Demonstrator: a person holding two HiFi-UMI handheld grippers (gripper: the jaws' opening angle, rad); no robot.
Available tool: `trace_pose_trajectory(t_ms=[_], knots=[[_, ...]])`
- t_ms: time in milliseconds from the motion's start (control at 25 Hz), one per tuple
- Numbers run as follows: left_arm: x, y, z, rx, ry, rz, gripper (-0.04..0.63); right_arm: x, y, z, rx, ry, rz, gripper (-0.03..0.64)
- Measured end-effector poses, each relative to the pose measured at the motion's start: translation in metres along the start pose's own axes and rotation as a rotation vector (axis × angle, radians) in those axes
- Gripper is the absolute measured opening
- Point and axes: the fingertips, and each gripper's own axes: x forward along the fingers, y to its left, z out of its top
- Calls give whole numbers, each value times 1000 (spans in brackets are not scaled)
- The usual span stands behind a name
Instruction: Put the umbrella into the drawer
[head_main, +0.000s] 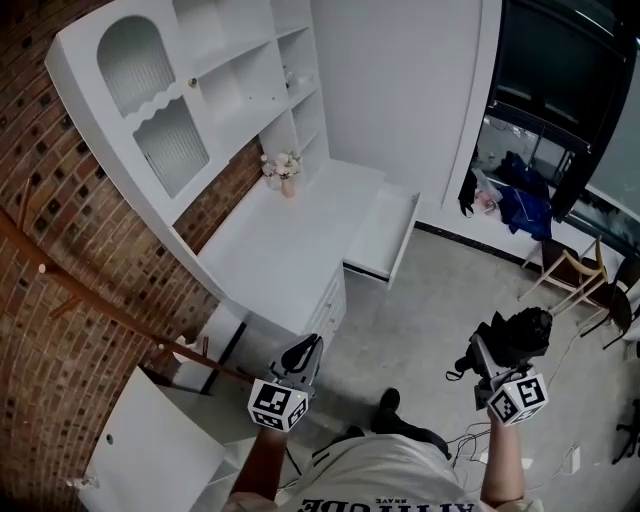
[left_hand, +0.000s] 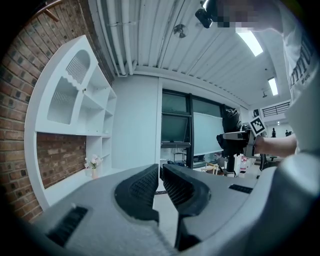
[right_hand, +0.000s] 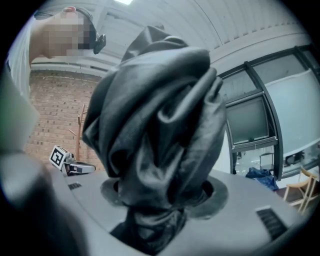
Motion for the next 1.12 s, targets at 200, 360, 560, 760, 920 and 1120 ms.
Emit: trace_pose_trajectory(t_ms=[200, 360, 560, 760, 920, 1120], knots=[[29, 8, 0, -10, 13, 27, 29, 29, -19, -5, -12, 21, 36, 264], [57, 12, 2, -18, 21, 34, 28, 54, -42, -5, -13, 28, 59, 264], [92, 19, 6, -16, 40, 54, 29, 83, -73, -2, -14, 29, 86, 264], [121, 23, 7, -11, 60, 80, 29, 108, -104, -3, -14, 33, 92, 264], [140, 24, 6, -3, 64, 97, 29, 122, -128, -10, -16, 45, 99, 264], [165, 20, 9, -1, 61, 107, 29, 135, -148, -12, -15, 53, 122, 264]])
